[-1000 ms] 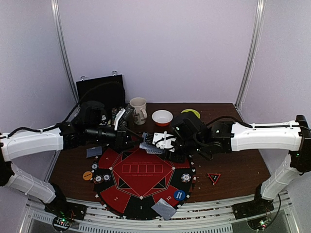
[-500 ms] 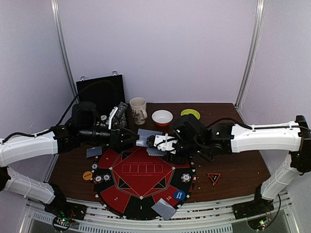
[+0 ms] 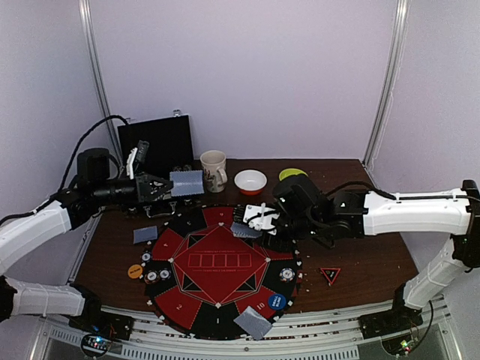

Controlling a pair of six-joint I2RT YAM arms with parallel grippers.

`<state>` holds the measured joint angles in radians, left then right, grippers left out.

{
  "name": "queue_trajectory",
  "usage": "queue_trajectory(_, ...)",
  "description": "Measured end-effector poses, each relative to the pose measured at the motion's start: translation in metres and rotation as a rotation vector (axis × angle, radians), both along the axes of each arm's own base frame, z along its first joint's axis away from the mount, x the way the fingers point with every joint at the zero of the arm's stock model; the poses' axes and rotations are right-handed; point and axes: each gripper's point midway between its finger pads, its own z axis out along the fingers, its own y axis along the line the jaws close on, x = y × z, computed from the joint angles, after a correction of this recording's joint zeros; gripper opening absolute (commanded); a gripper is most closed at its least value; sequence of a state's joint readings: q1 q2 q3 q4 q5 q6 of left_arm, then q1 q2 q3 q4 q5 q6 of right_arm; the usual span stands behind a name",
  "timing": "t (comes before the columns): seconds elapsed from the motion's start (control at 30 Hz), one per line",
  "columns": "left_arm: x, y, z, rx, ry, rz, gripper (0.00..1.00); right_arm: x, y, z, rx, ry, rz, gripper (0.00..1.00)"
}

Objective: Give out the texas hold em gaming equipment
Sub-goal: Place the poker card in the big blind area.

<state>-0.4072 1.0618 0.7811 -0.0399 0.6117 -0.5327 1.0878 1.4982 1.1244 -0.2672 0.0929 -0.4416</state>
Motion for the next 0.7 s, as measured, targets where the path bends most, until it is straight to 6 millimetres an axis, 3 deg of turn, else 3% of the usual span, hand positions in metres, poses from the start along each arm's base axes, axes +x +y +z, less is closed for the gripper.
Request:
queue_trajectory(0.07, 0.014, 0.025, -0.005, 0.006, 0.027, 0.077, 0.00, -0.001, -0.001, 0.002, 0.003, -0.002, 0.001, 0.55)
queue_trajectory(0.13, 0.024, 0.052, -0.024, 0.021, 0.088, 0.159, 0.00, -0.001, -0.001, 0.004, 0.008, -0.005, 0.001, 0.55)
queue_trajectory(0.37, 0.023, 0.110, -0.097, 0.086, 0.336, 0.321, 0.00, -0.001, 0.000, 0.005, 0.014, -0.011, 0.011, 0.55)
queue_trajectory(0.7, 0.012, 0.150, -0.145, 0.140, 0.496, 0.434, 0.00, -0.003, -0.001, -0.002, -0.001, -0.024, 0.047, 0.55)
